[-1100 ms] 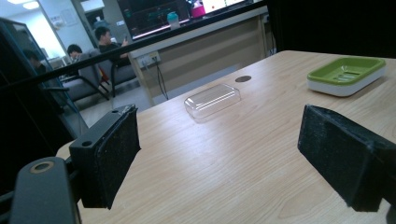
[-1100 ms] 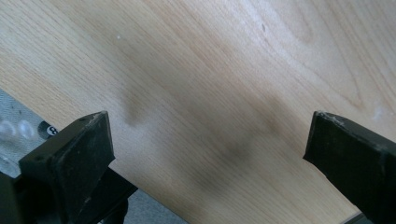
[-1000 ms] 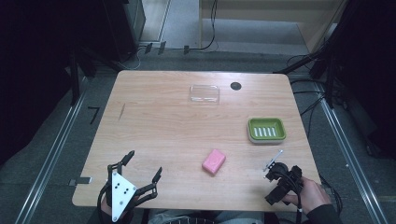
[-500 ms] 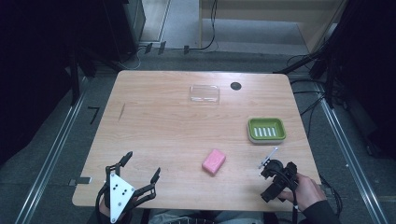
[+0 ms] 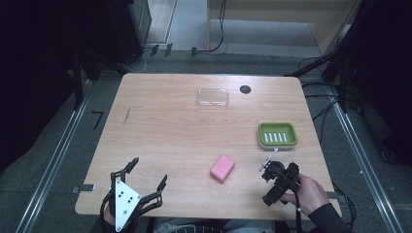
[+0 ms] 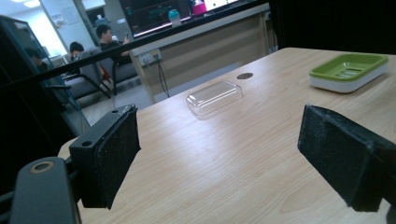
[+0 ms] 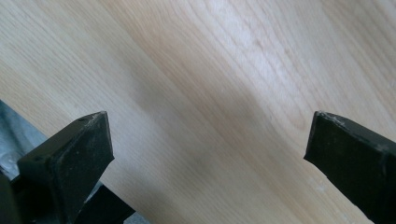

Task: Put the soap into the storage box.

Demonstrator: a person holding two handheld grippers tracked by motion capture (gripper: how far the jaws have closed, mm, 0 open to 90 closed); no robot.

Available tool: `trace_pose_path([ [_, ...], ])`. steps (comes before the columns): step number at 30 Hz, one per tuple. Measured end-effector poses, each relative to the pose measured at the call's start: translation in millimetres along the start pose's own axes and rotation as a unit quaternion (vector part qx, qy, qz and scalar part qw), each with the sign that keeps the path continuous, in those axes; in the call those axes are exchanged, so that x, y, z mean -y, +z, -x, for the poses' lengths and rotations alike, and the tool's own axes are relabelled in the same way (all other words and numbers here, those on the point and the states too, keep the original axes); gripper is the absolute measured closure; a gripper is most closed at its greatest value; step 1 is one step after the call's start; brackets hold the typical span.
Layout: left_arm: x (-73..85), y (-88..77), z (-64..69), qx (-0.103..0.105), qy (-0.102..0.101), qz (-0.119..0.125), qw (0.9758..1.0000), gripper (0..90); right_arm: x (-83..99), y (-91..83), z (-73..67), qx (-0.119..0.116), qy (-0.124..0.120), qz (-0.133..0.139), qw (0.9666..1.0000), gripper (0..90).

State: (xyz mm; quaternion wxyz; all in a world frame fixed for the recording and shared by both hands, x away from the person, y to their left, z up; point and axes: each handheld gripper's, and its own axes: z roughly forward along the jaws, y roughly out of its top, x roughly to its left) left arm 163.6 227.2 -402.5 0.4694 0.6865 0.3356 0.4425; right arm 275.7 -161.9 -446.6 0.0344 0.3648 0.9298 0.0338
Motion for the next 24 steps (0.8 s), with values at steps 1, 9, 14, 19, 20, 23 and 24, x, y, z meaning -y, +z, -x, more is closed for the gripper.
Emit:
trace_pose_path([
  [1,-0.2,0.4,0.4,0.001,0.001,0.000,1.0000,13.1,-1.9,-0.3,-0.3,-0.002,-0.002,-0.002,1.0000,1.0],
  [9,-0.1,1.6,0.8,0.007,0.007,-0.001,0.9999,13.1,-11.3,-0.7,-9.3,0.001,-0.016,-0.003,0.9999,1.0],
  [14,0.0,1.2,0.5,0.006,0.007,0.001,1.0000,13.1,-16.4,-2.0,-9.6,-0.002,-0.020,0.004,0.9998,1.0],
  [19,-0.3,1.7,1.6,0.010,0.007,0.003,0.9999,13.1,-22.3,-3.8,-8.8,-0.003,-0.021,0.005,0.9998,1.0],
  [20,-0.3,1.7,1.7,0.009,0.007,0.004,0.9999,13.1,-23.5,-3.5,-9.6,-0.003,-0.020,0.008,0.9998,1.0],
  [23,-0.7,2.0,2.1,0.007,0.007,0.003,0.9999,13.0,-27.3,-4.8,-10.9,-0.004,-0.024,0.006,0.9997,1.0],
  [24,-0.7,1.8,2.4,0.008,0.010,0.001,0.9999,13.1,-28.4,-4.9,-11.5,-0.003,-0.026,0.009,0.9996,1.0],
])
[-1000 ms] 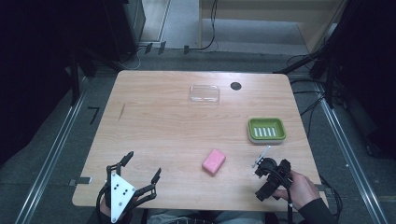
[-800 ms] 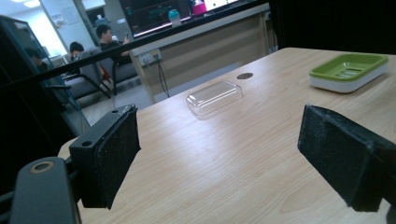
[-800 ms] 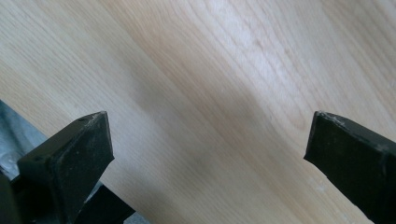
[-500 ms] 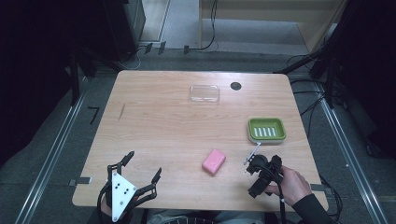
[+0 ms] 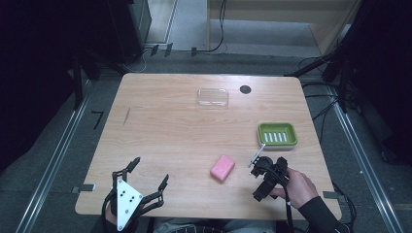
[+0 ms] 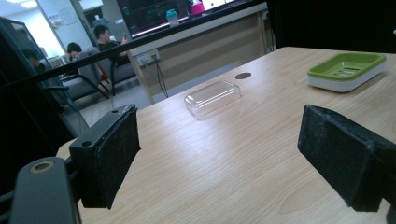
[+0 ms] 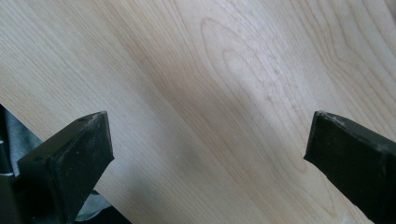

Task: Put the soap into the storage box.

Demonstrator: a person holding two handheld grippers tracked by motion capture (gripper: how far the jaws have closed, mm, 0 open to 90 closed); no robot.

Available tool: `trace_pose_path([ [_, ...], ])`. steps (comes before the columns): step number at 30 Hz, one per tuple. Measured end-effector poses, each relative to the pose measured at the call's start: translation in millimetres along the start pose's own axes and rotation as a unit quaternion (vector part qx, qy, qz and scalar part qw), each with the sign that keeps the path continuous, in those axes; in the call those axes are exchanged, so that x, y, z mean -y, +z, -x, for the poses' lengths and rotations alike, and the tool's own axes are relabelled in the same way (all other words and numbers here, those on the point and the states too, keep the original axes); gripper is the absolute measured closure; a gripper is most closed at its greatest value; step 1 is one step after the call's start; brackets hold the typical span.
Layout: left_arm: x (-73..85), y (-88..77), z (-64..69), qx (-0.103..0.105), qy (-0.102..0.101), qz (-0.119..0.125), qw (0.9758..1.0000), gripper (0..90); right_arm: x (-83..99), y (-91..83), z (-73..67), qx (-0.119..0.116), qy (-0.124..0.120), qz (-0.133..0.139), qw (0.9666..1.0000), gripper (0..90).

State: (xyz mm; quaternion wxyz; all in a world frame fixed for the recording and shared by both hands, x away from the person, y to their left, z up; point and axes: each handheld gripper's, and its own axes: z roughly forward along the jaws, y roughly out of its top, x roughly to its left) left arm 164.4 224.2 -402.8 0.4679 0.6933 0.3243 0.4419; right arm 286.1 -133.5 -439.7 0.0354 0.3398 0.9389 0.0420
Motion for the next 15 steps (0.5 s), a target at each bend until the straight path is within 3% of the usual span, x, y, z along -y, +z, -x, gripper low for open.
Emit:
trace_pose_path([
  [15,0.3,-0.4,-0.6,0.000,-0.001,0.003,1.0000,13.1,-25.2,-2.6,-8.8,-0.002,-0.019,-0.001,0.9998,0.9],
])
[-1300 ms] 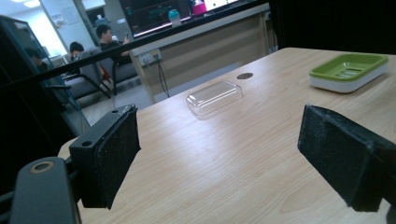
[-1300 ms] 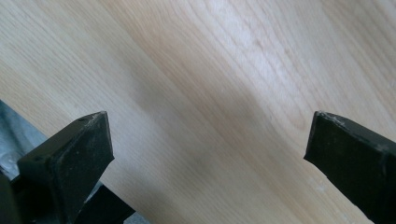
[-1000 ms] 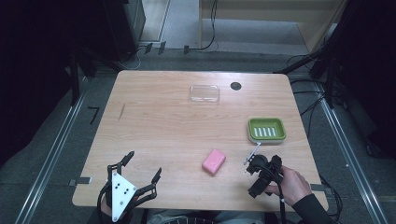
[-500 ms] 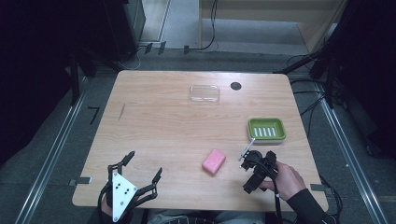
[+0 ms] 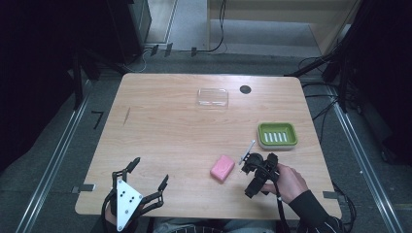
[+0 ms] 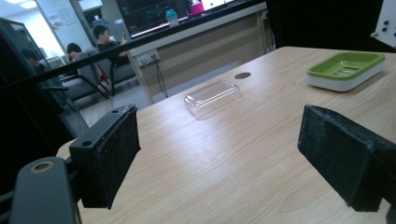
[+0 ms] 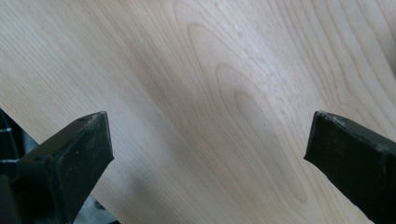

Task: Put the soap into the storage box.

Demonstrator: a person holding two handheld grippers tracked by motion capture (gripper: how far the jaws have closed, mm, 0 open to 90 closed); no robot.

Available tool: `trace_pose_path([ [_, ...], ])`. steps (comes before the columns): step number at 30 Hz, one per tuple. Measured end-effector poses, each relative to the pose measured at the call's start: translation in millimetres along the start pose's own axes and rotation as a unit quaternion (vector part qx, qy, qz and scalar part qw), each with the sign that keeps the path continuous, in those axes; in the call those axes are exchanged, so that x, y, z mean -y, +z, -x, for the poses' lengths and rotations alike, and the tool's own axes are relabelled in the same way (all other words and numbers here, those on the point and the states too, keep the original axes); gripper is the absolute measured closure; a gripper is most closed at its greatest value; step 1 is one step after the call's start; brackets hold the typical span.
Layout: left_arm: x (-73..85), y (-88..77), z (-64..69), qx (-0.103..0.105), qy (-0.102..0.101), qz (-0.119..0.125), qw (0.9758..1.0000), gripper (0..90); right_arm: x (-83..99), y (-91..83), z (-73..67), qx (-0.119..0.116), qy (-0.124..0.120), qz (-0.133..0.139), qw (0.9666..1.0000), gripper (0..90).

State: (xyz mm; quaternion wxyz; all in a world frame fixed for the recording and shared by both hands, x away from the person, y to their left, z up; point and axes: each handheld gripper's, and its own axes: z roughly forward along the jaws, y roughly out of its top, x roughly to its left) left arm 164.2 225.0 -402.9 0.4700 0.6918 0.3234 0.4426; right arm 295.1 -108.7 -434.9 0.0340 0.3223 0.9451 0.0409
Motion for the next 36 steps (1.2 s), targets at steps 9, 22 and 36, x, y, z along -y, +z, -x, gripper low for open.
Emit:
trace_pose_path([
  [9,0.1,-0.4,0.0,-0.001,0.000,-0.001,1.0000,13.1,-20.2,-2.7,-4.1,-0.003,-0.012,0.009,0.9999,0.8],
  [22,0.3,-0.5,-0.3,-0.001,-0.001,0.000,1.0000,13.1,-43.3,-3.7,-7.4,-0.010,-0.017,0.013,0.9997,0.0],
  [36,0.5,-0.6,-0.5,-0.001,-0.003,-0.001,1.0000,13.1,-61.7,0.7,-8.3,-0.030,-0.013,0.020,0.9992,0.0],
])
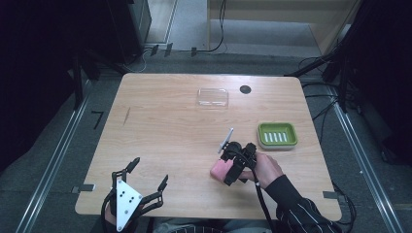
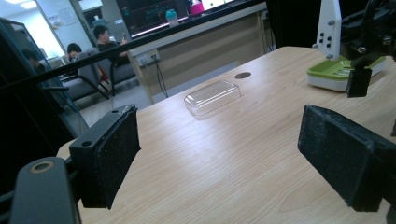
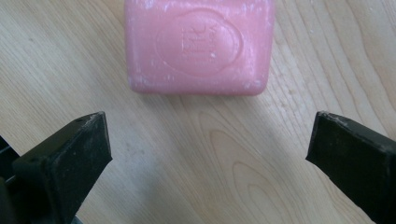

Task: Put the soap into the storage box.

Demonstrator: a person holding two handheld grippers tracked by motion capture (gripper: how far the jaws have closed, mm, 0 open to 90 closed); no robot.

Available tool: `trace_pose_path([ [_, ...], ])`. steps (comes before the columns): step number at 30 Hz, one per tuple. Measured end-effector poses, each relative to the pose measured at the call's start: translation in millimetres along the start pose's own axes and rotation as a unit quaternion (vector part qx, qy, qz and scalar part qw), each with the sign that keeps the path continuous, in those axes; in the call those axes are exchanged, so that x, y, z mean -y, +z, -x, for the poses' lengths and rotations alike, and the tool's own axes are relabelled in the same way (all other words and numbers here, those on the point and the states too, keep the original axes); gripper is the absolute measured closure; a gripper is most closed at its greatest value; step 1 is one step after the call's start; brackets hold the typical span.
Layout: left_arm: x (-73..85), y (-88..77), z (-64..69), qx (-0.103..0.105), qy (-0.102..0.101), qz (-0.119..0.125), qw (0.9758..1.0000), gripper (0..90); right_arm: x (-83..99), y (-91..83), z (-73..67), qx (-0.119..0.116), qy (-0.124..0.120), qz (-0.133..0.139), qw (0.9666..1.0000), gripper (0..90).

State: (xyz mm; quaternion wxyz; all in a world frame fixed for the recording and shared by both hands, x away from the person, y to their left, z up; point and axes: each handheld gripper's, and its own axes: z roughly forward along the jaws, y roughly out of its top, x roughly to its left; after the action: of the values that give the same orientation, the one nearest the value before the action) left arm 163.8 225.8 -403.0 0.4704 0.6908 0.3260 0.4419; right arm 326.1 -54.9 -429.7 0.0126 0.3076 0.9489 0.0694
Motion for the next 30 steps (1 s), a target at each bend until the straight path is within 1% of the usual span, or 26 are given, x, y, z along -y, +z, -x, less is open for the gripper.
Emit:
trace_pose_path([
  [4,0.0,0.0,0.1,0.001,0.001,0.000,1.0000,13.1,-5.6,2.8,0.2,0.002,0.000,-0.005,1.0000,0.0],
  [6,0.0,-0.1,0.1,0.000,0.000,0.000,1.0000,13.1,-8.5,5.2,0.1,-0.002,0.004,-0.004,1.0000,0.0],
  [9,0.0,0.0,0.2,0.000,0.001,0.000,1.0000,13.1,-12.9,8.4,0.1,0.002,0.000,-0.007,1.0000,0.0],
  [10,0.0,0.0,0.3,0.001,0.002,0.000,1.0000,13.1,-14.2,9.7,-0.2,-0.002,-0.001,-0.007,1.0000,0.0],
  [13,0.1,0.0,0.2,0.001,0.002,-0.001,1.0000,13.1,-18.3,13.1,-1.7,-0.001,-0.002,-0.012,0.9999,0.0],
  [14,0.0,-0.1,0.3,0.001,0.001,-0.001,1.0000,13.0,-19.5,14.4,-1.3,-0.001,-0.007,-0.013,0.9999,0.0],
  [15,0.1,-0.1,0.2,0.001,0.002,-0.001,1.0000,13.1,-20.9,16.0,-2.3,0.000,-0.002,-0.012,0.9999,0.0],
  [17,0.1,-0.2,0.1,0.001,0.001,-0.001,1.0000,13.1,-23.8,18.1,-2.3,-0.005,-0.007,-0.015,0.9999,0.0],
  [18,0.1,-0.2,0.0,0.000,0.001,-0.001,1.0000,13.1,-25.3,19.1,-2.8,-0.003,-0.004,-0.018,0.9998,0.0],
  [19,0.1,-0.2,0.0,0.001,0.001,-0.001,1.0000,13.1,-26.5,20.5,-2.6,-0.003,-0.006,-0.017,0.9998,0.0],
  [24,0.2,-0.4,-0.4,0.000,0.002,-0.001,1.0000,13.1,-32.9,25.9,-3.0,-0.004,0.000,-0.020,0.9998,0.0],
  [25,0.2,-0.5,-0.4,0.000,0.002,-0.001,1.0000,13.1,-34.0,27.0,-3.0,-0.001,0.004,-0.021,0.9998,0.0],
  [30,0.2,-0.6,-0.5,0.000,0.001,-0.001,1.0000,13.1,-39.0,33.0,-2.7,-0.002,0.006,-0.025,0.9997,0.0],
])
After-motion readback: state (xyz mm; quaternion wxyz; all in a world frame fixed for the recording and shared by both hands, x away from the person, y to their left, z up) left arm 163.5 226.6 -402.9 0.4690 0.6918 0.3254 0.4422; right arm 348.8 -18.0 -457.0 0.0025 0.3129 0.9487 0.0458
